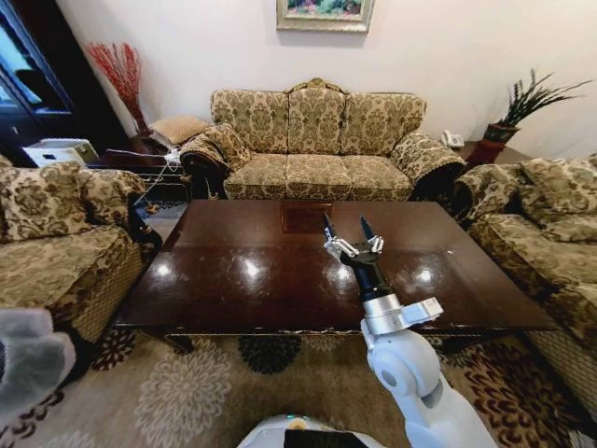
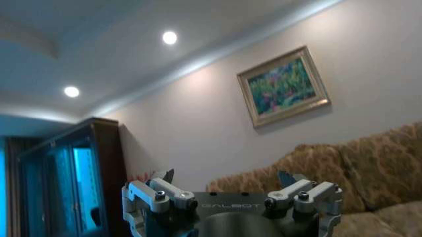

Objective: Move to the front of the table and place the trash on the table into the trash bin.

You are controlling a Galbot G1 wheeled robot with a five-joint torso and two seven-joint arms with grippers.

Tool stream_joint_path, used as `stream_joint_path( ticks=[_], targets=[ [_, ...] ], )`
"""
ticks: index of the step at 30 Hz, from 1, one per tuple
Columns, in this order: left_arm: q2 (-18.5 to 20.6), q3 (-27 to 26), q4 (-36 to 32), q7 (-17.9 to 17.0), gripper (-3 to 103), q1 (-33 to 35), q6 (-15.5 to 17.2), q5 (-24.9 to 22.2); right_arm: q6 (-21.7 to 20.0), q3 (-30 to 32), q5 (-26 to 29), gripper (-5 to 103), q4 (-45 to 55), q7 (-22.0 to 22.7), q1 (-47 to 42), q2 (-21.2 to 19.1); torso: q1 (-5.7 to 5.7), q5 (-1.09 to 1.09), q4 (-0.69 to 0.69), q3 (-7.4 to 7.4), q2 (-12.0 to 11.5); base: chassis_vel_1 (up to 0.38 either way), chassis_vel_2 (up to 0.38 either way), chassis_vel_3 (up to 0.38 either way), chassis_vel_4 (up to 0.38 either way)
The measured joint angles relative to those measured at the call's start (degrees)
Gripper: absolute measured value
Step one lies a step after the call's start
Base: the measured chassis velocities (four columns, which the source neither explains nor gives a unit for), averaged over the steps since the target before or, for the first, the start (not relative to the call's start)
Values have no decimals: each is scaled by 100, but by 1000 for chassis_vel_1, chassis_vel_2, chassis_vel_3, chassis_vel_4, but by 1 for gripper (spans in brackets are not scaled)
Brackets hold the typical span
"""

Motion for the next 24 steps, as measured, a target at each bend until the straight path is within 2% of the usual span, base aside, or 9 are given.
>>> stream_joint_path(
  ticks=[3,8,10,13,16,20,24],
  targets=[
    [-209,509,1031,59,2,-398,-161,117,12,154,-106,100,38,-33,-273,-61,6,-1,-2,2,-2,-43,16,40,-36],
    [-342,835,1570,164,2,-604,-229,171,11,260,-126,100,36,-38,-374,-122,-2,0,0,-2,-1,0,0,0,0],
    [-451,1097,2035,221,2,-806,-251,191,0,370,-126,100,13,-30,-459,-164,-6,-1,2,-4,1,0,0,0,0],
    [-528,1270,2258,257,2,-953,-251,209,-15,470,-127,100,-9,-14,-545,-175,-5,-1,3,-3,1,0,0,0,0],
    [-689,1630,2571,374,2,-1233,-277,443,-32,687,-125,100,-77,41,-710,-190,-1,0,-1,-2,0,0,0,0,0],
    [-806,1830,2751,486,2,-1404,-296,617,-24,929,-102,100,-124,49,-867,-221,-1,2,0,-2,0,0,0,0,0],
    [-883,2094,3249,725,2,-1660,-501,1034,60,1370,21,100,-202,20,-1199,-265,-2,-3,1,-2,0,0,0,0,0]
  ],
)
